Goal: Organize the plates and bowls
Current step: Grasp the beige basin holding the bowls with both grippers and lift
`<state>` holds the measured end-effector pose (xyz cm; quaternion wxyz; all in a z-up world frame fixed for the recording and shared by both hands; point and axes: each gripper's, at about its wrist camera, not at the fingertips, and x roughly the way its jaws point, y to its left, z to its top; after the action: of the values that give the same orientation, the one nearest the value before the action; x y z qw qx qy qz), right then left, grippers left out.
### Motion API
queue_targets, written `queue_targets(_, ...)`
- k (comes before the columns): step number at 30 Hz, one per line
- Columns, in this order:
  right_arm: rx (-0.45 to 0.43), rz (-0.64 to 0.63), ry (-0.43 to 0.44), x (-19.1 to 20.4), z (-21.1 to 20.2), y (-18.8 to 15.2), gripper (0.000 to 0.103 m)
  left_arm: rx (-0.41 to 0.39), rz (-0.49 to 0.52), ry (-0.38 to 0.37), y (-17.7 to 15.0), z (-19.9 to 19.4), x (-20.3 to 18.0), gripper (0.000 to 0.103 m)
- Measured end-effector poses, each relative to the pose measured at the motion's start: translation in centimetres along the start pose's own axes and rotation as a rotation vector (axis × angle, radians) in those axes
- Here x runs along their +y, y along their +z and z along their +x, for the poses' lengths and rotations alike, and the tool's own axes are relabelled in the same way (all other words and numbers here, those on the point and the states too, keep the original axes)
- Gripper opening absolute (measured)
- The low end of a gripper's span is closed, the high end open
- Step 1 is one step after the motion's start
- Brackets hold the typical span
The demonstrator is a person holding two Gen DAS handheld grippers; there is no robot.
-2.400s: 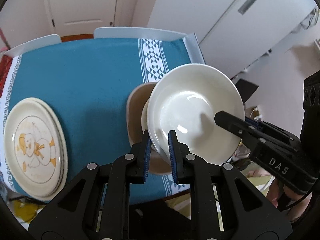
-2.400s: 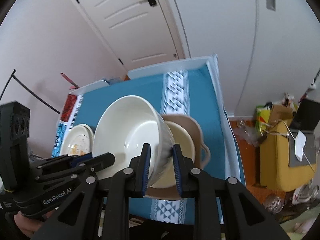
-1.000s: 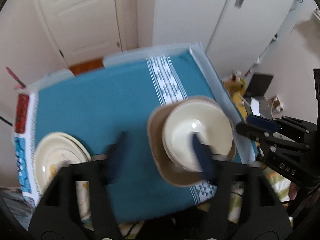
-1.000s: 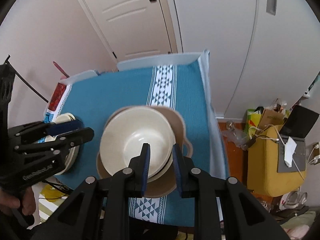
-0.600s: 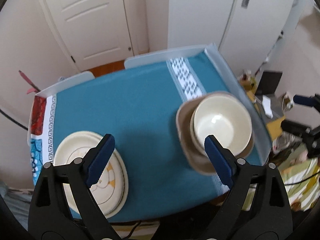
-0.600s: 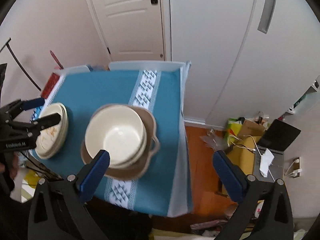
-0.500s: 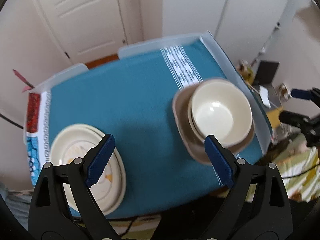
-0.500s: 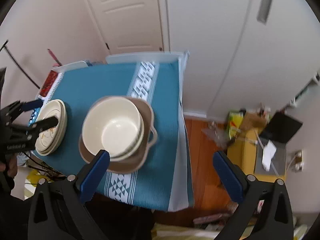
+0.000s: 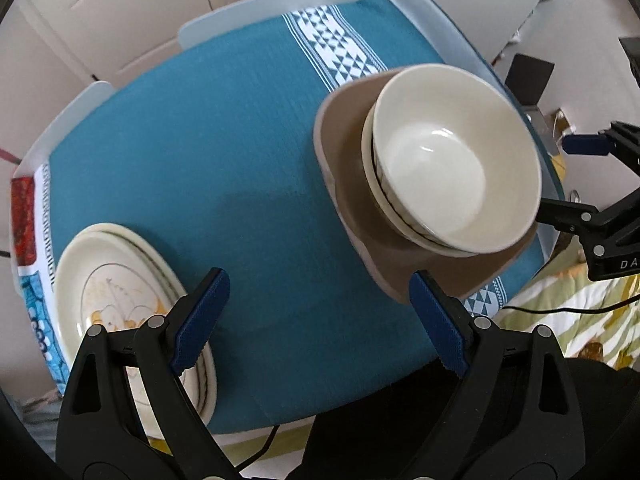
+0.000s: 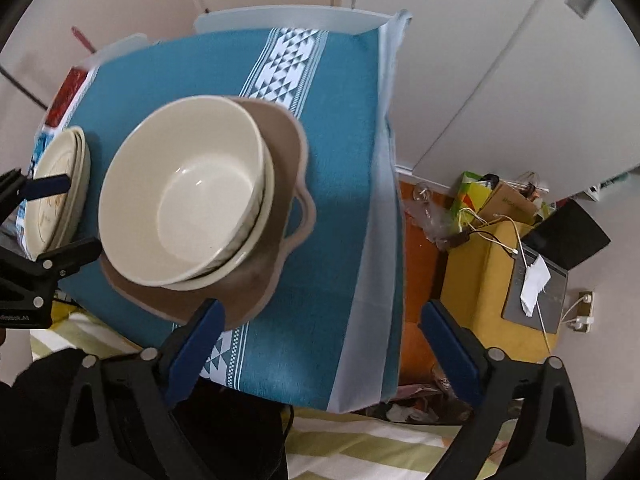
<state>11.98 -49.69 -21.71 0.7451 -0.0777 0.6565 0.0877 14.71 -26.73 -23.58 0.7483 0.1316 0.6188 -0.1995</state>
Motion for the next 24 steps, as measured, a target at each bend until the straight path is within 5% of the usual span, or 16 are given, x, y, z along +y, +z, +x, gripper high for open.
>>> queue_targets(8, 0.053, -0.09, 0.028, 1.3, 2.3, 1.1, 0.058, 0.035, 0.044, -0.015, 1.2, 2.5, -0.9, 0.089)
queue_targets(13, 0.051, -0.077, 0.087, 1.4, 3.8, 1.3, 0.043, 0.036, 0.053, -0.056, 1.3, 4.0, -1.3, 0.053)
queue_targets(24, -0.051, -0.105, 0.137, 1.9, 4.8, 1.3, 0.022, -0.021, 0.065, -0.086, 1.4, 5.3, -2.5, 0.014)
